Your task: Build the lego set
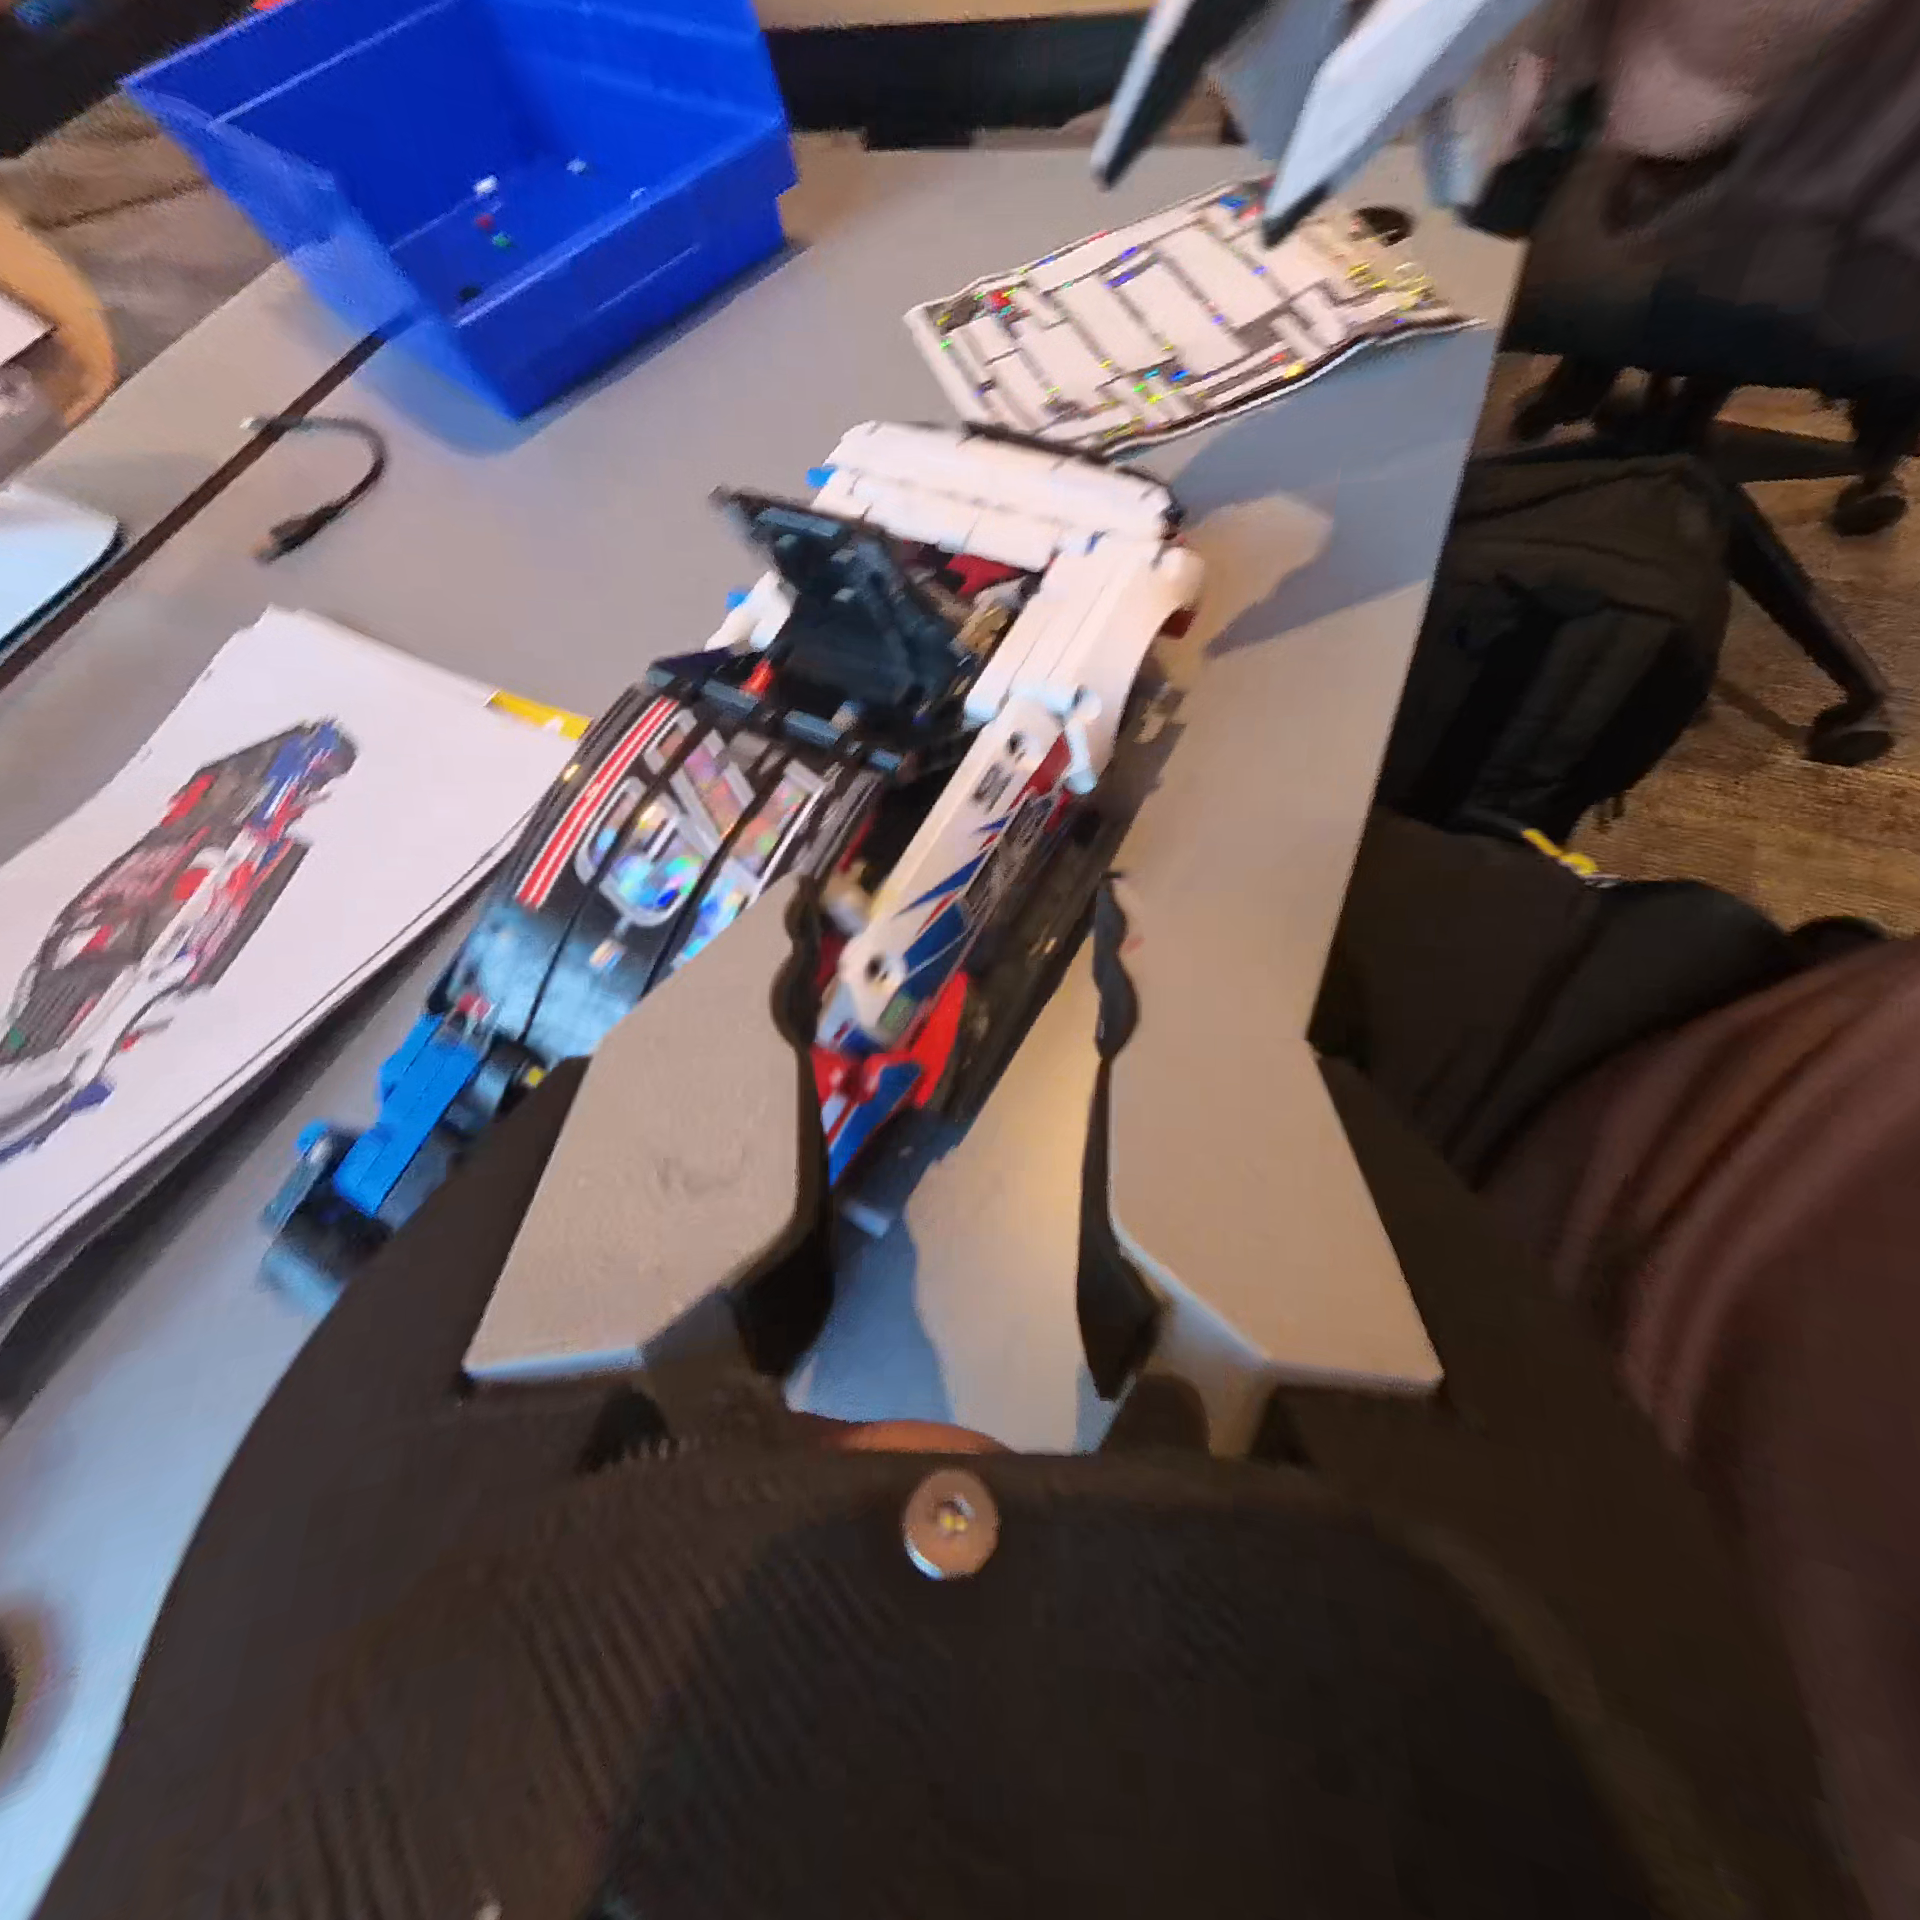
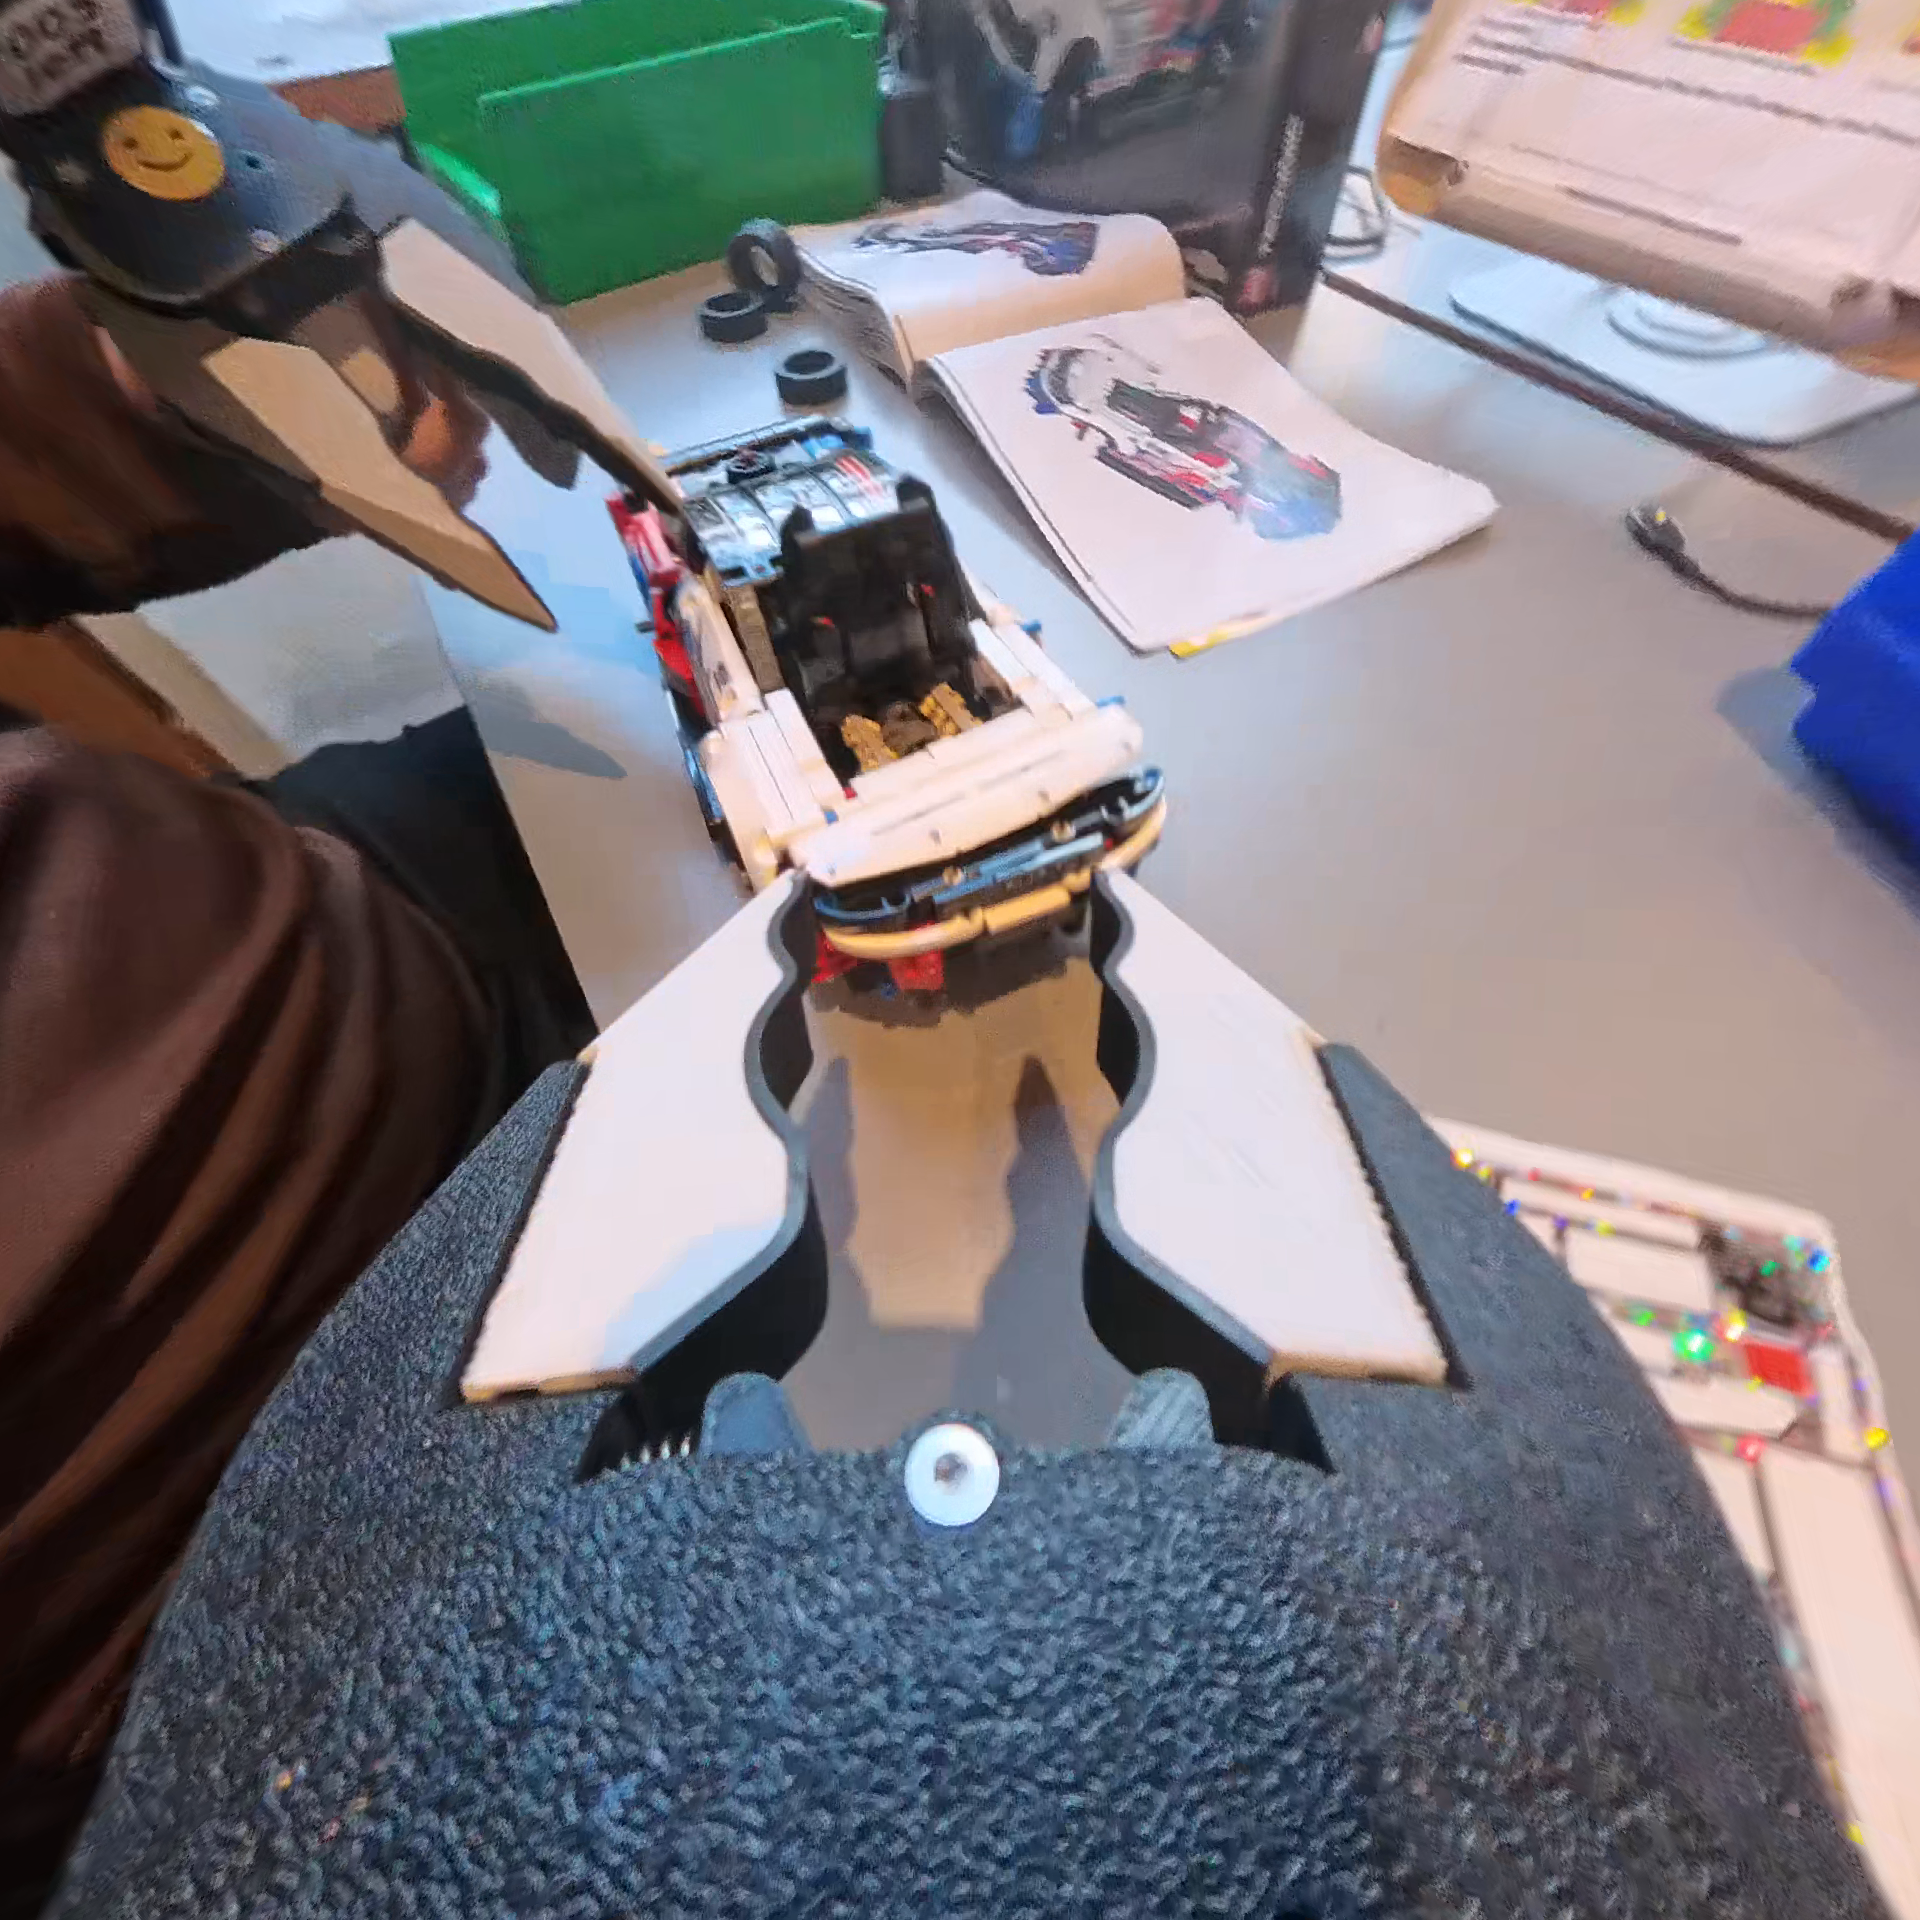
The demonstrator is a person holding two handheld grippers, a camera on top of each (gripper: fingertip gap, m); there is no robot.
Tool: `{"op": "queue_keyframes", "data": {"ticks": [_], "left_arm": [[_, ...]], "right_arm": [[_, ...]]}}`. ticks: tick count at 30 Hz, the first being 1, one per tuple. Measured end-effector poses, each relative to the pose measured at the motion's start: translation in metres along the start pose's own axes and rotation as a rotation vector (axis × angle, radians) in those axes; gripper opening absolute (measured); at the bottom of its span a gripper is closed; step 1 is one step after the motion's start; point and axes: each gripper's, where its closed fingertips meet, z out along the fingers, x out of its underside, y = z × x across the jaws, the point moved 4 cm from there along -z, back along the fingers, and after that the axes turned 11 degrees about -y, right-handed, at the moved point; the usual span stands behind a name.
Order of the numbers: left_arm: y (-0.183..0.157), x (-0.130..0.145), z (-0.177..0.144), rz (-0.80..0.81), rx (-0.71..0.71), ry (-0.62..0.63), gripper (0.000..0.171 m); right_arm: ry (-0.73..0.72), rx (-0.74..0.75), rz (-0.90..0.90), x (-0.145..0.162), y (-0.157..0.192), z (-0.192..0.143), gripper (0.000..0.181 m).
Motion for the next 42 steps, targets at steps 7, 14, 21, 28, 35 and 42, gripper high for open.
{"op": "queue_keyframes", "data": {"ticks": [7,14,21,28,35,42], "left_arm": [[0.037,0.036,-0.043,-0.050,-0.213,0.068,0.058],[0.056,0.068,-0.058,-0.178,-0.270,0.082,0.073],[0.061,0.084,-0.061,-0.176,-0.274,0.083,0.080],[0.061,0.078,-0.064,-0.175,-0.247,0.017,0.078],[0.073,0.074,-0.092,-0.127,-0.333,-0.100,0.071],[0.097,0.107,-0.125,-0.037,-0.428,0.085,0.070]], "right_arm": [[0.076,-0.021,0.129,0.045,0.008,0.016,0.070],[0.102,-0.096,0.216,0.060,0.001,0.033,0.077],[0.026,-0.102,0.185,0.050,-0.004,0.035,0.075],[-0.092,-0.127,0.212,0.037,-0.009,0.035,0.074],[-0.205,0.040,0.169,0.026,-0.028,0.023,0.074],[-0.190,0.334,0.115,0.023,-0.057,0.000,0.066]]}}
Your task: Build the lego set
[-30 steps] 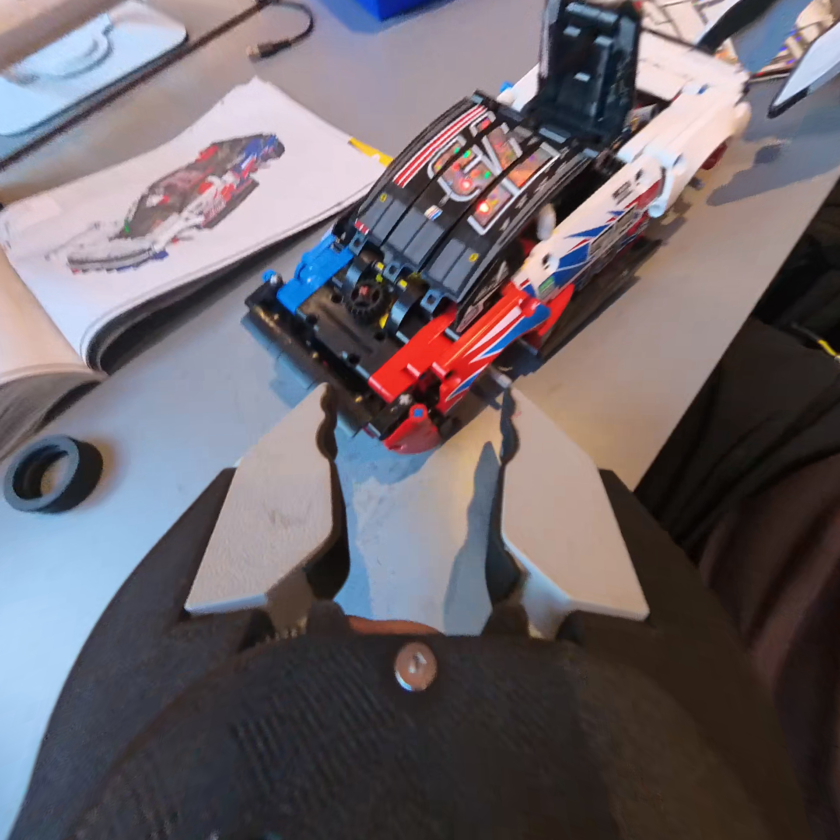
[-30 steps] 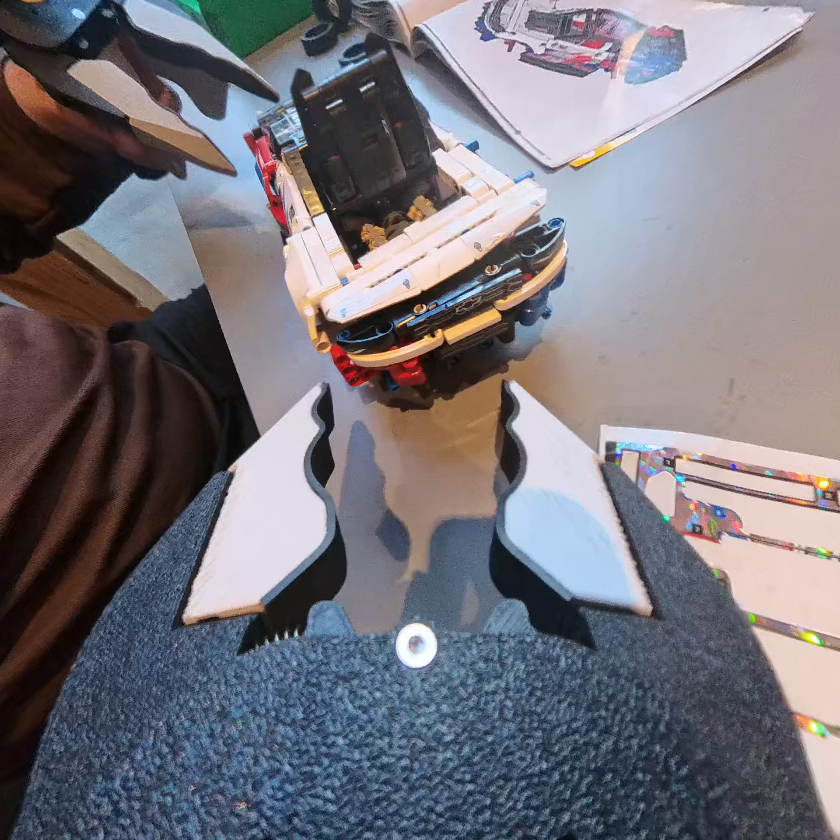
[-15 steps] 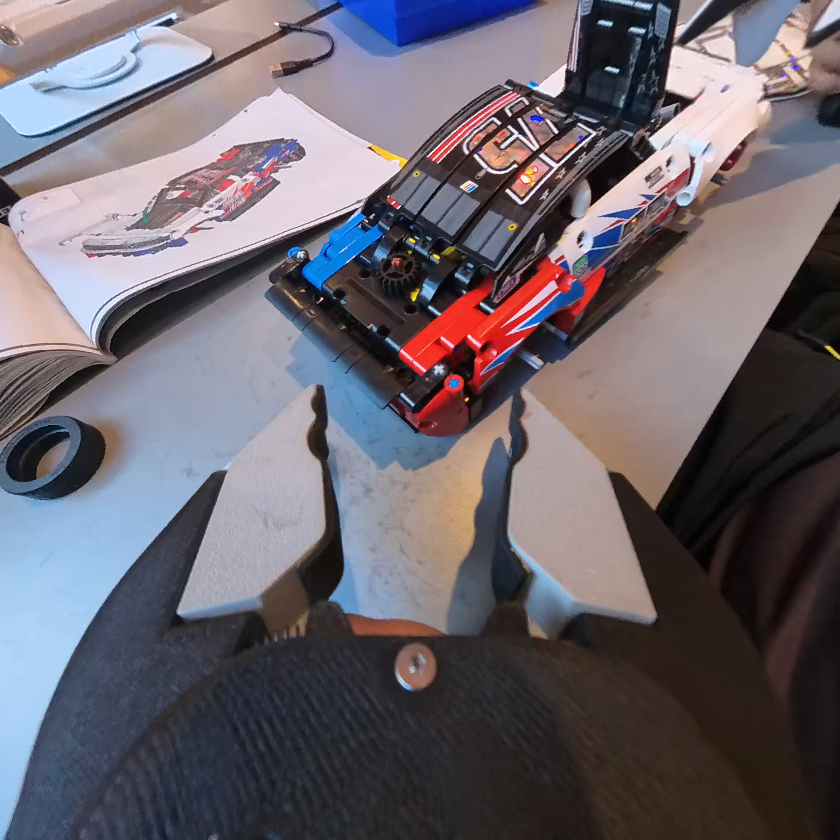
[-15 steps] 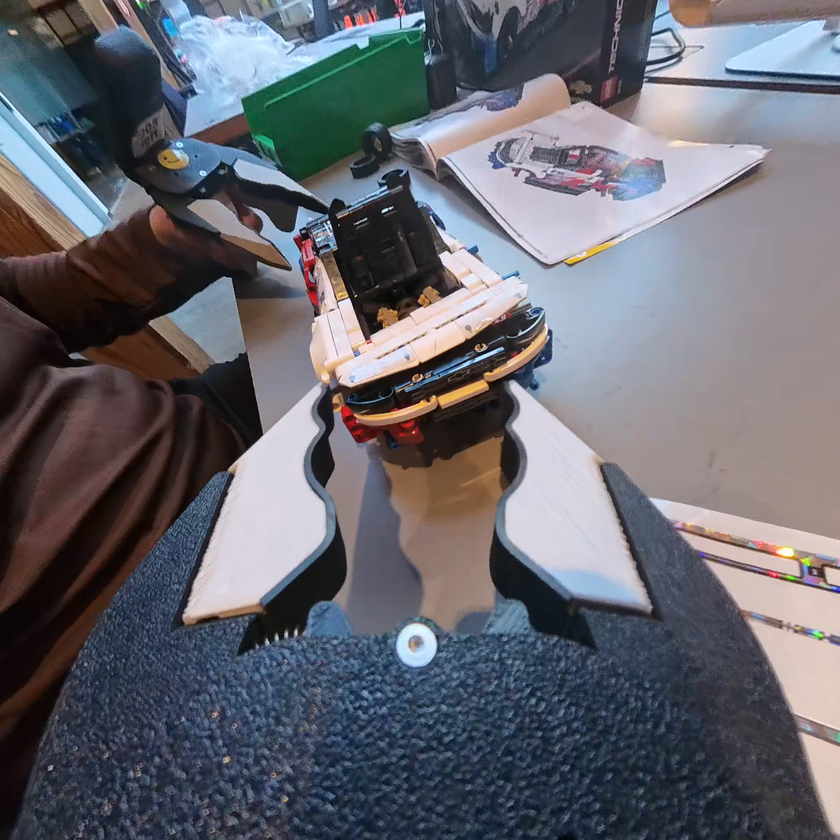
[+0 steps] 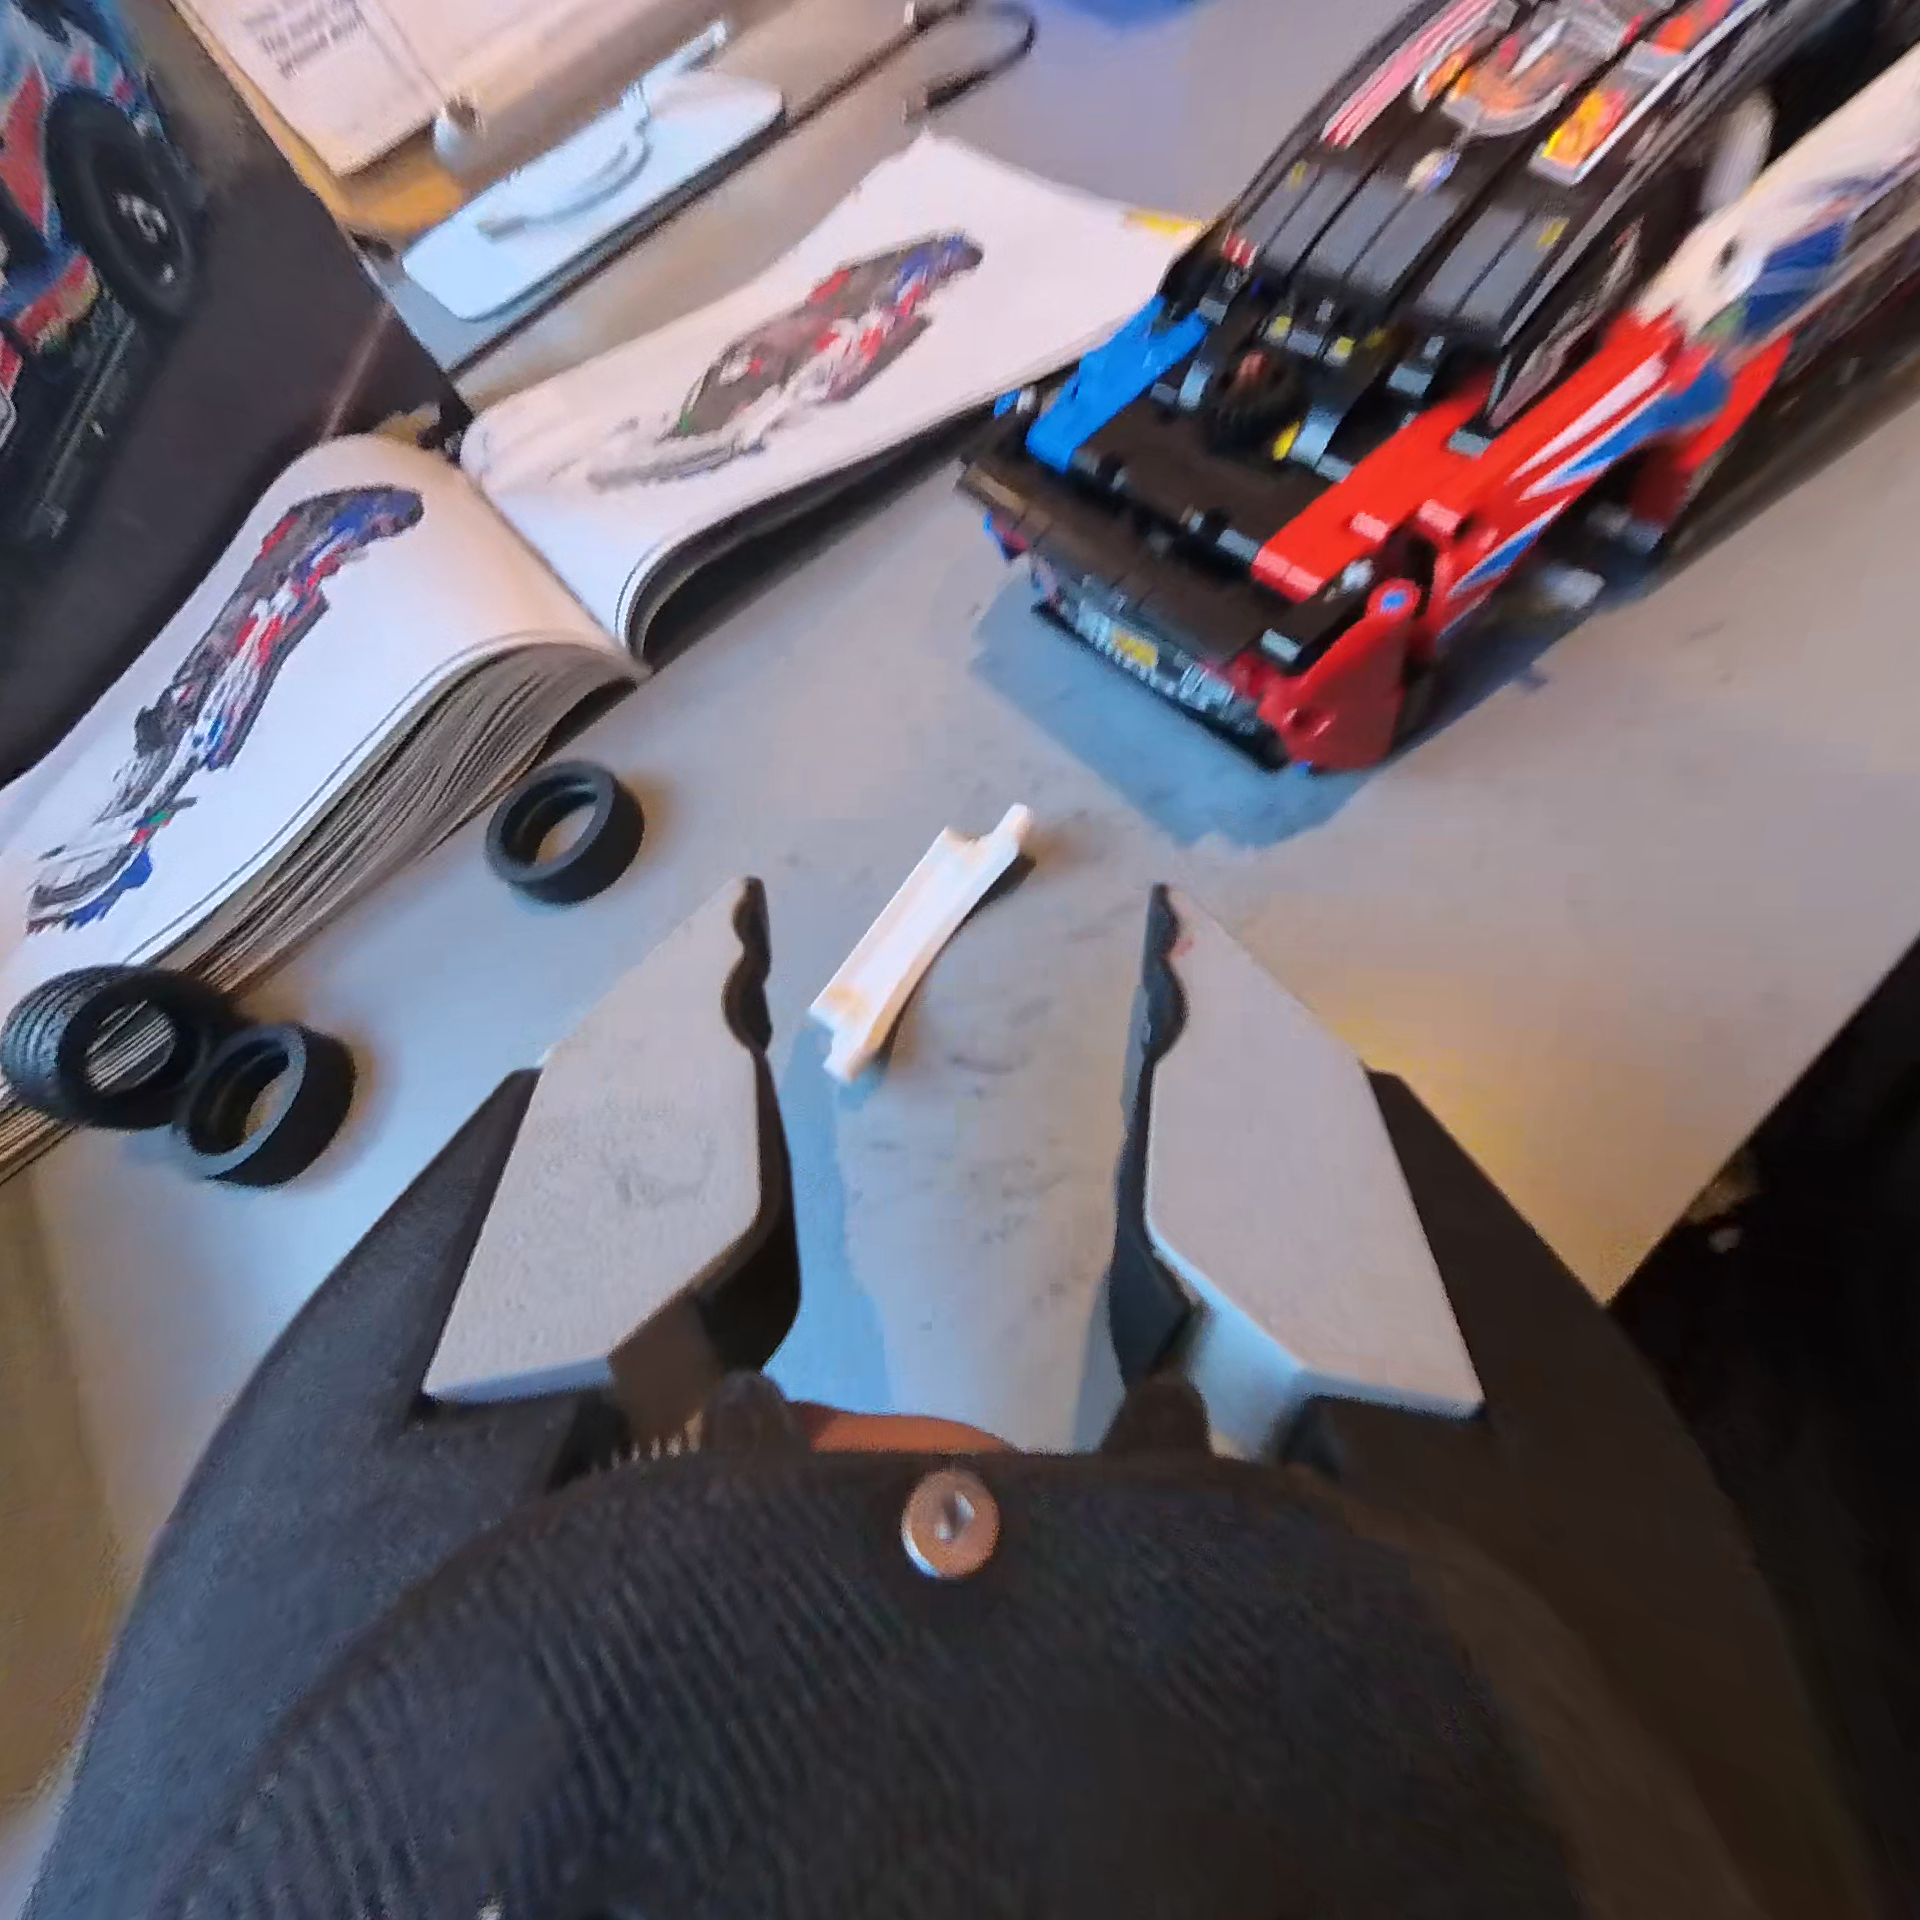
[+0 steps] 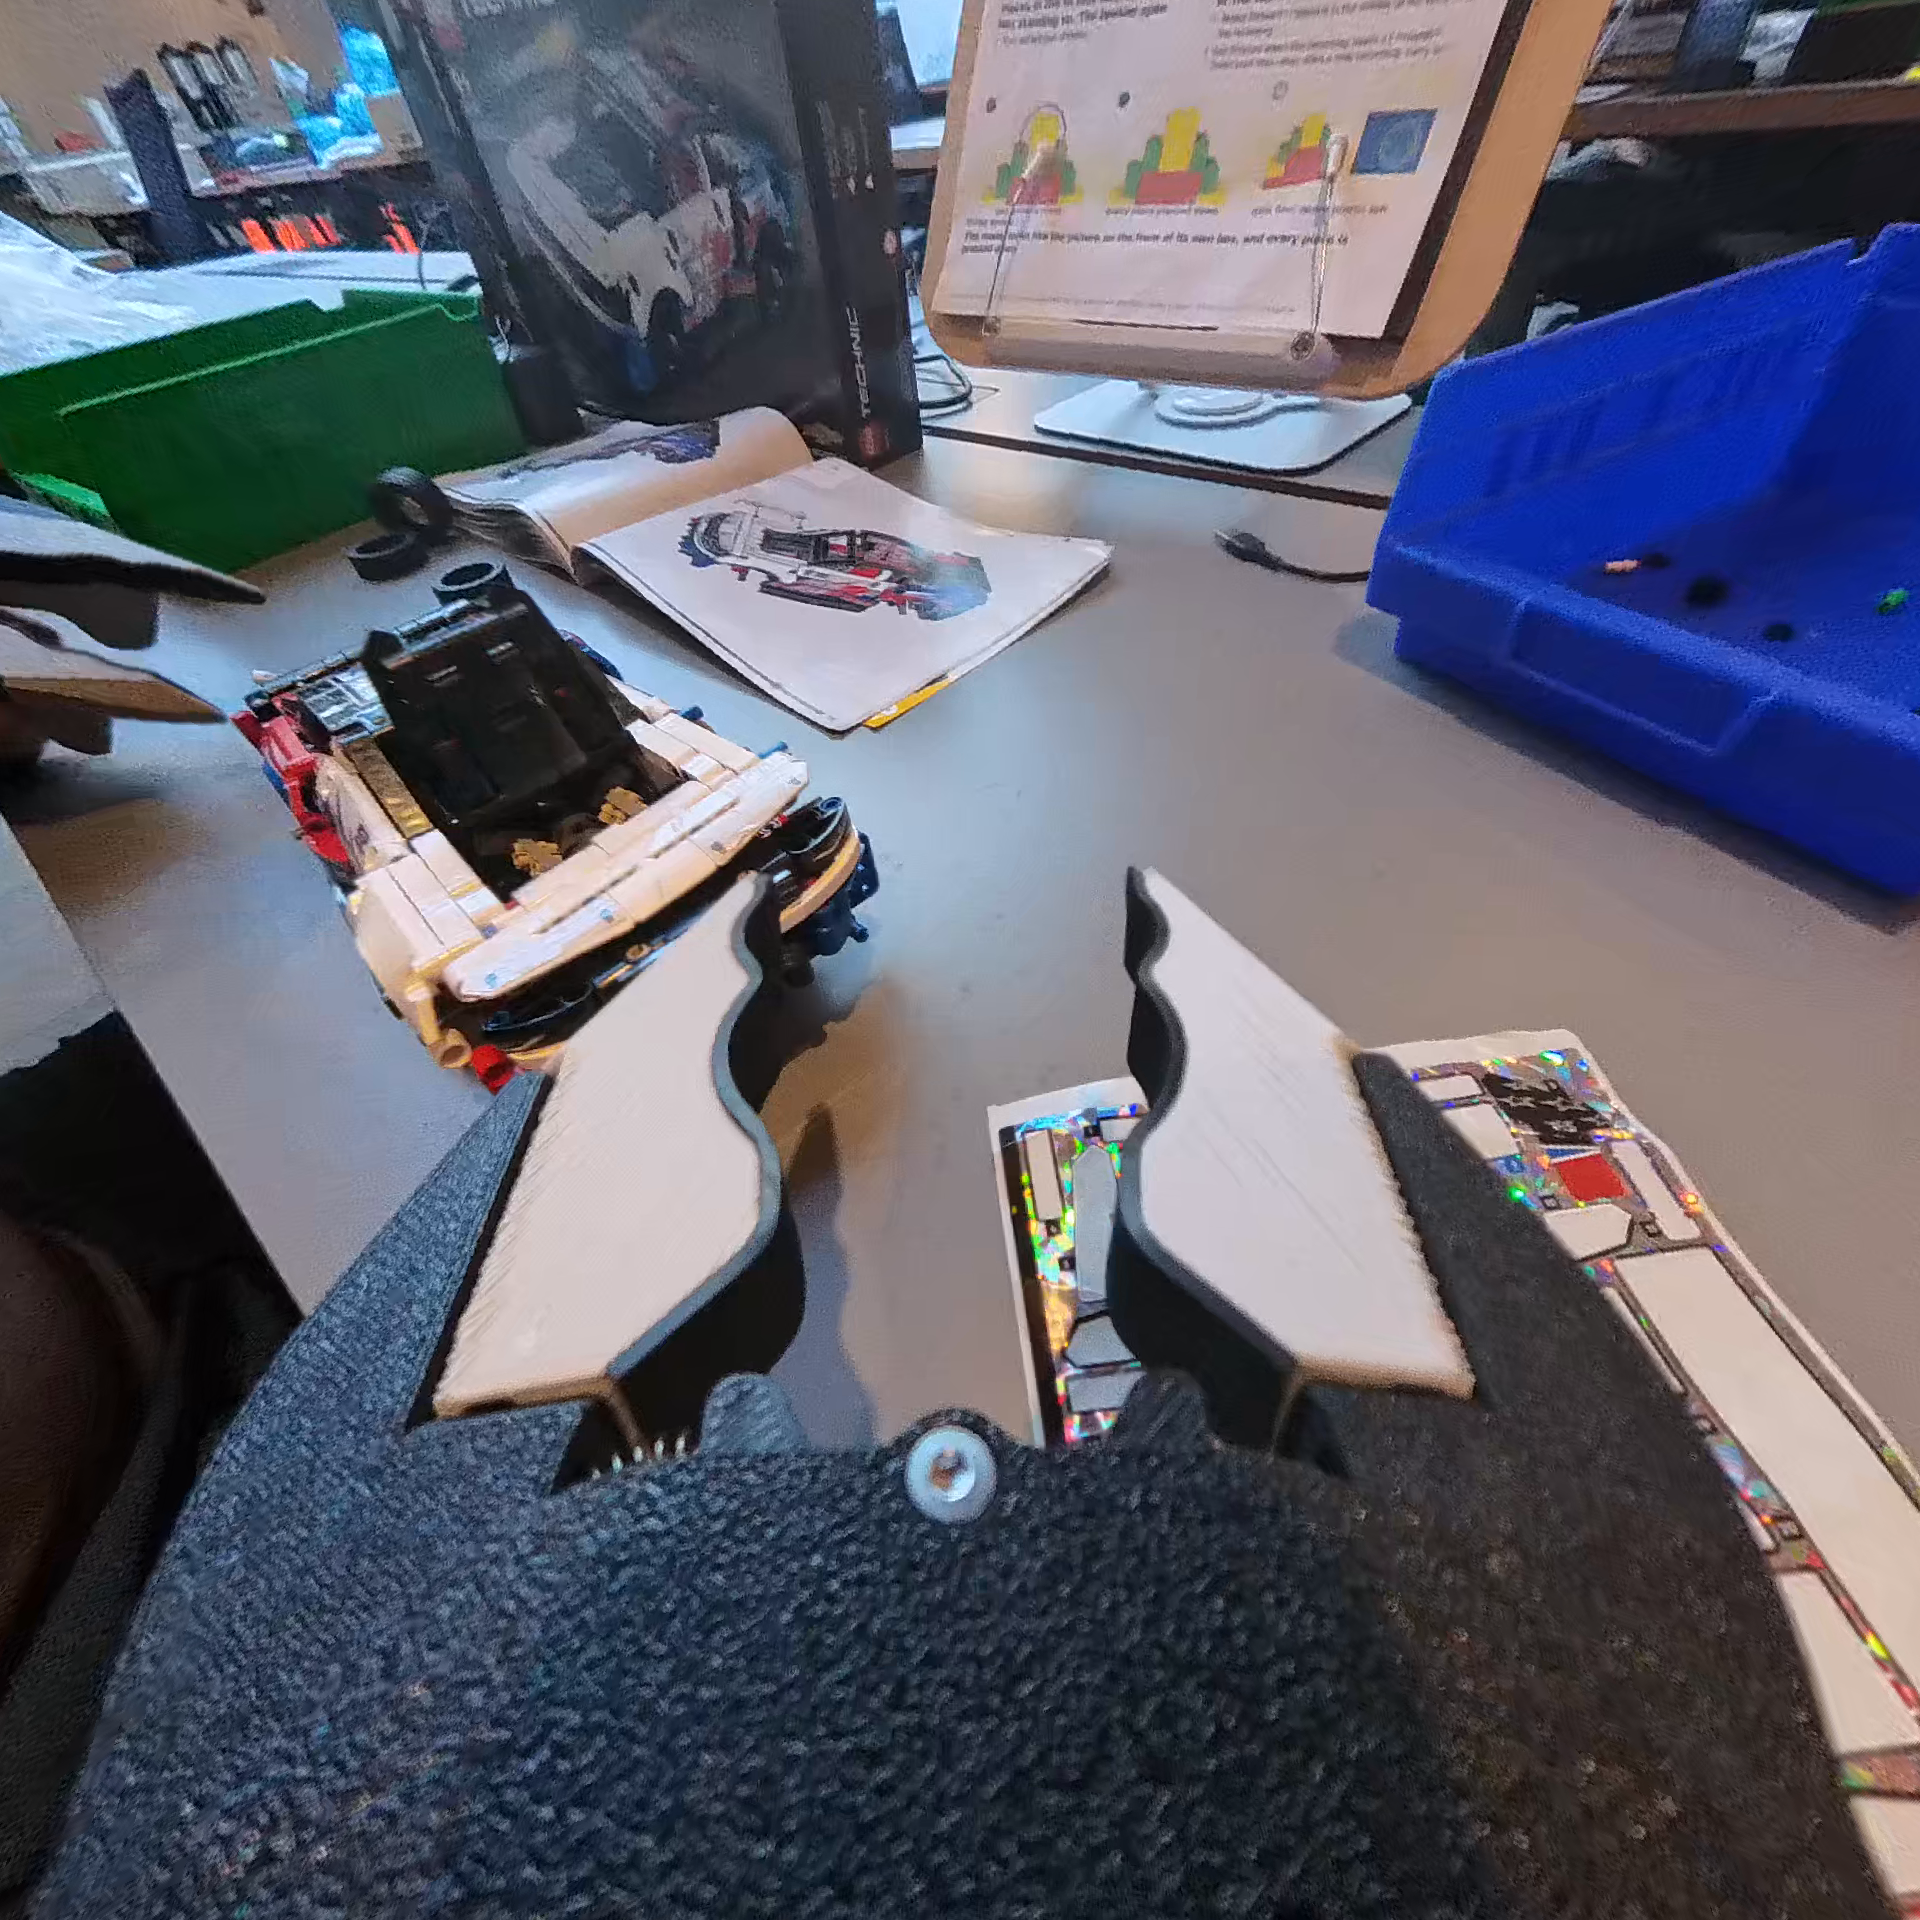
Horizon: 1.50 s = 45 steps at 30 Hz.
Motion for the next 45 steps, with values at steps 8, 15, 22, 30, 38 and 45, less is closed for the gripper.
{"op": "queue_keyframes", "data": {"ticks": [8,15,22,30,38,45], "left_arm": [[0.018,0.026,0.014,0.088,0.044,0.169,0.034],[0.030,0.031,0.023,0.174,-0.008,0.210,0.000],[0.055,0.023,0.016,0.249,-0.218,0.133,0.000],[-0.129,-0.149,-0.014,0.401,0.291,-0.409,0.000],[-0.207,-0.107,0.013,0.578,0.368,-0.289,0.000],[-0.040,-0.045,-0.010,0.126,0.022,-0.021,0.031]], "right_arm": [[0.070,-0.081,0.001,0.012,0.018,0.001,0.068],[0.239,-0.218,-0.086,0.033,0.047,-0.007,0.071],[0.205,-0.087,-0.165,0.016,0.035,-0.018,0.063],[0.085,-0.467,-0.052,-0.041,0.133,-0.049,0.056],[0.329,-0.433,-0.184,0.046,0.169,-0.027,0.057],[0.287,-0.433,-0.162,0.035,0.155,-0.041,0.056]]}}
